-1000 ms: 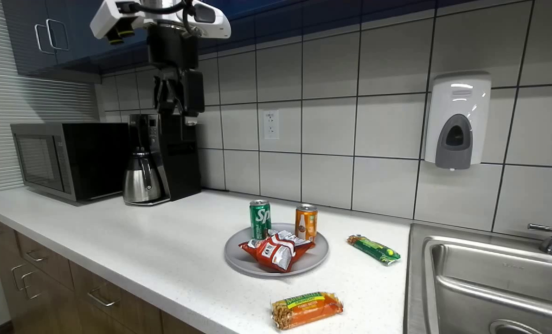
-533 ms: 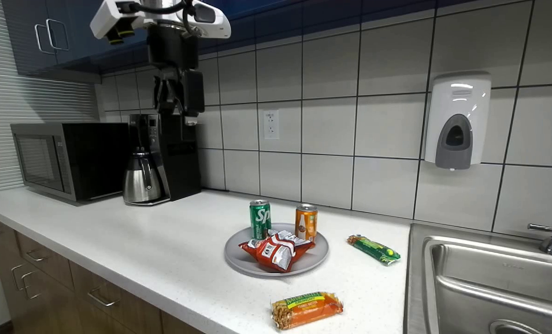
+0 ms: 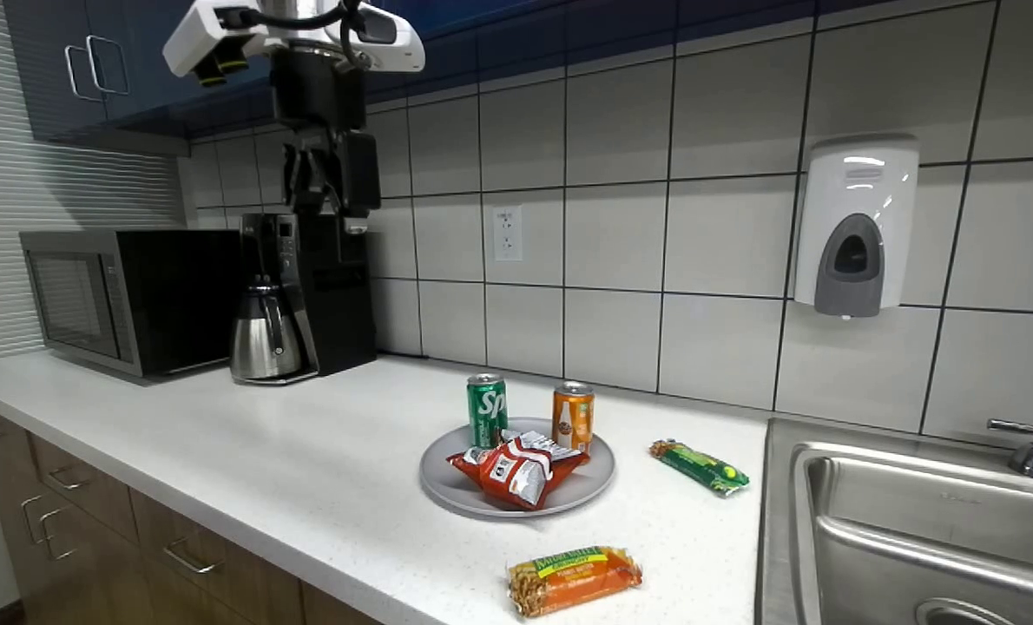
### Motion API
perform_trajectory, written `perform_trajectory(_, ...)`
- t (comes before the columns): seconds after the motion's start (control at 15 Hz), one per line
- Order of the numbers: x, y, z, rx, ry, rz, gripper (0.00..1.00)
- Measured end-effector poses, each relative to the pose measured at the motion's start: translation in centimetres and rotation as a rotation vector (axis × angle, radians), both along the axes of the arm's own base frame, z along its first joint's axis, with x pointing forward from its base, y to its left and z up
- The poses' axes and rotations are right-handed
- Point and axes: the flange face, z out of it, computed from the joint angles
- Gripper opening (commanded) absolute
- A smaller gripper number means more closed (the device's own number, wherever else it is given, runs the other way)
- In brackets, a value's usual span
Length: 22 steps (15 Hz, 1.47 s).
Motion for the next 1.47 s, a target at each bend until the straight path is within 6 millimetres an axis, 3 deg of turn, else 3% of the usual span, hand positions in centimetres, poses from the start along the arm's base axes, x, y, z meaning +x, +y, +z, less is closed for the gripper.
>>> perform_trajectory(0.4,0.7,2.2,-1.5,-0.064,-0.026,0.065,1.00)
perform_trajectory(1.07,4.8,2.2,-6.3,-0.126,-0.057,0.122,1.00)
perform_trajectory(1.47,7.6,2.7,-7.6,-0.115,-0.054,0.128,1.00)
